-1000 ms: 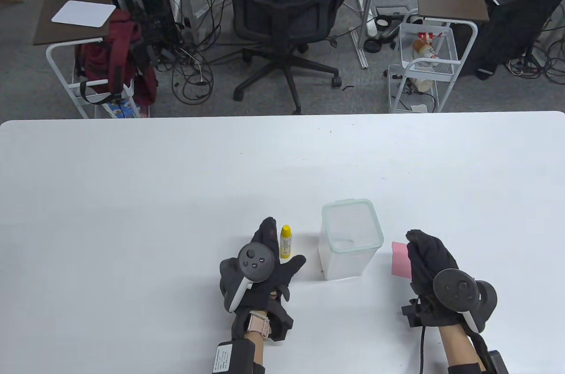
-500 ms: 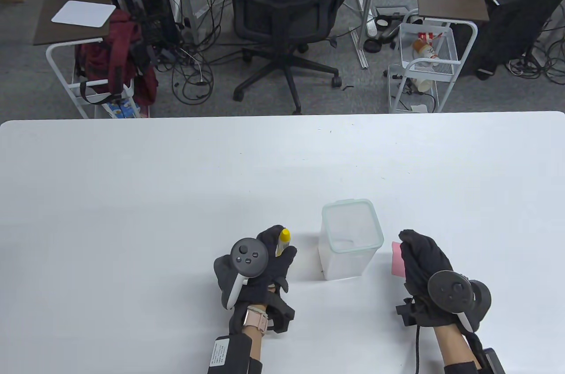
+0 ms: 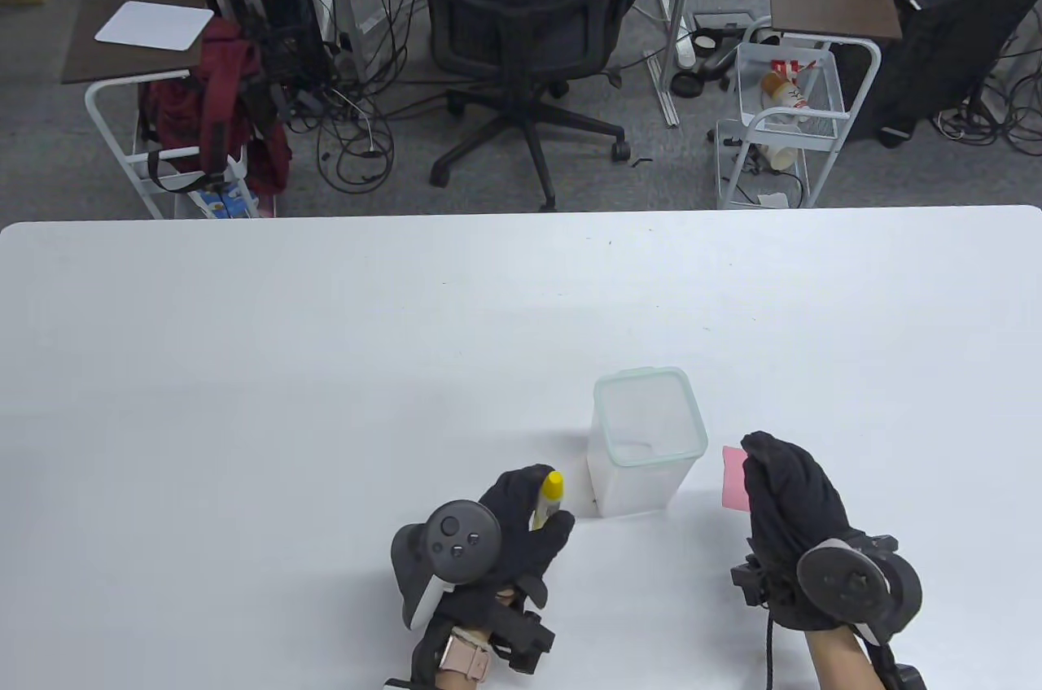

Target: Squeeze liquid glue on card and attach to container

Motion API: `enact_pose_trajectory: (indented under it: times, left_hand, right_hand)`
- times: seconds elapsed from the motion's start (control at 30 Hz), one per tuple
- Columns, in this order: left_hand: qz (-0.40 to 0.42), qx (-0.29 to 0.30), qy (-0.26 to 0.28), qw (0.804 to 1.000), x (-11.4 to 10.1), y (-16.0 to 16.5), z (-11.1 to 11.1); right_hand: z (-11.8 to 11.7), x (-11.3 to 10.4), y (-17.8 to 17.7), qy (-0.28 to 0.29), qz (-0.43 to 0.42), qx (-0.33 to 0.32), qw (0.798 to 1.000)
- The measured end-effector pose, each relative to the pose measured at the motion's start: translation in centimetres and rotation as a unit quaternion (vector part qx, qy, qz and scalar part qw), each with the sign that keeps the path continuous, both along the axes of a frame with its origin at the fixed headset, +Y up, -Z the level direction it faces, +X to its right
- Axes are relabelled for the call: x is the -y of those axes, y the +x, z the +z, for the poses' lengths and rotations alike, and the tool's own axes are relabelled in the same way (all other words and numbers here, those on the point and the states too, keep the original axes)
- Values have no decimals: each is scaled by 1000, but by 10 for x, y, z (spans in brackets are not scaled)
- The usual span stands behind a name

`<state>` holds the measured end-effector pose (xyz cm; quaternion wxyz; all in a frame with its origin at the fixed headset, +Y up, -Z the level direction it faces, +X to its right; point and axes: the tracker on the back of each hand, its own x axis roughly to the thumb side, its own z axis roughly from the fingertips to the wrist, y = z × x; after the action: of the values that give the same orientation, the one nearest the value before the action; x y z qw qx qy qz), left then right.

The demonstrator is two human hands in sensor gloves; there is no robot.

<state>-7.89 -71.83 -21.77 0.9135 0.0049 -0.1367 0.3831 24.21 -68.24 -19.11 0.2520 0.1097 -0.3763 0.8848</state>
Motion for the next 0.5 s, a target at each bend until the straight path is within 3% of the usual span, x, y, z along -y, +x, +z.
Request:
enact_pose_trajectory:
  times: [0.13, 0.3, 0.5]
  left_hand:
    - [-31, 30, 36, 998, -12, 14, 9]
    - [-98, 74, 70, 990, -19, 33, 21]
    - [-149, 89, 93, 980, -22, 45, 28]
  right_hand:
    - [25, -17, -27, 57, 17, -77, 995]
    - [36, -14, -66, 28, 57, -185, 981]
    - [29, -9, -78, -8, 95, -204, 974]
